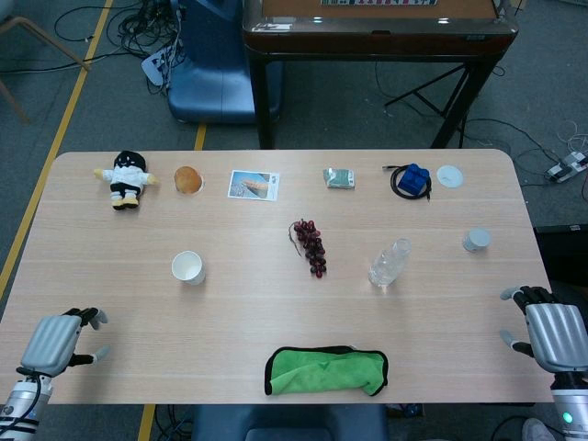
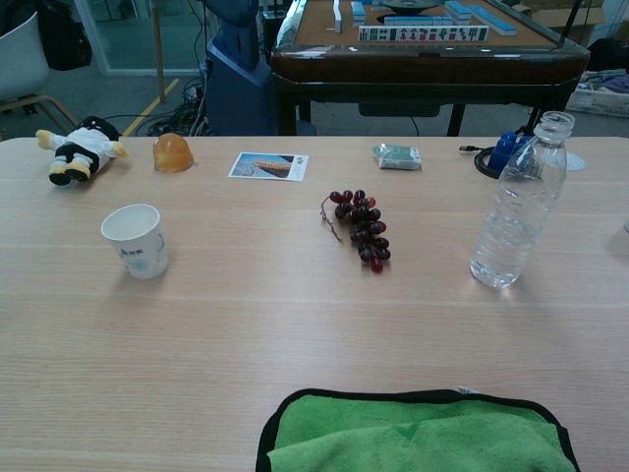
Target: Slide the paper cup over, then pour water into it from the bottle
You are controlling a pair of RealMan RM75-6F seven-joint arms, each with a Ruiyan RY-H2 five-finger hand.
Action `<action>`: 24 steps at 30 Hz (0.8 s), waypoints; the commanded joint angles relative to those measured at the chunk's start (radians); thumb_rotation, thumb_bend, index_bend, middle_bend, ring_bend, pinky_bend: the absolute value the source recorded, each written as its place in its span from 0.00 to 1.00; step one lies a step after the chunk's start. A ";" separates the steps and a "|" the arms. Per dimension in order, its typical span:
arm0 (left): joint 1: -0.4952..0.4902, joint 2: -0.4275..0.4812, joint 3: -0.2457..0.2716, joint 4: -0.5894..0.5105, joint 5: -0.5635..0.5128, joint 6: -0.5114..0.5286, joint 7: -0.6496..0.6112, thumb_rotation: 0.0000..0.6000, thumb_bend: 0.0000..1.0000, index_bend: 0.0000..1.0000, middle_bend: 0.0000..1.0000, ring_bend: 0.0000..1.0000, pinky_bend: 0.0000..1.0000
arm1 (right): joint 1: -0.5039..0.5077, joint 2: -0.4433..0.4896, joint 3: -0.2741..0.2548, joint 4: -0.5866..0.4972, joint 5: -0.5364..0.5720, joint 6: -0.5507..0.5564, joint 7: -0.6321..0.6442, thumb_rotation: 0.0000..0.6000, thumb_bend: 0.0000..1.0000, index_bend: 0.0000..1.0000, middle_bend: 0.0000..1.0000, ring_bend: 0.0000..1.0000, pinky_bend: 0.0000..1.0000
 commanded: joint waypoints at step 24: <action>-0.269 -0.135 -0.086 0.064 -0.440 -0.361 0.402 1.00 0.52 0.02 0.00 0.00 0.16 | -0.013 0.029 0.006 -0.025 -0.014 0.028 0.023 1.00 0.11 0.41 0.38 0.33 0.46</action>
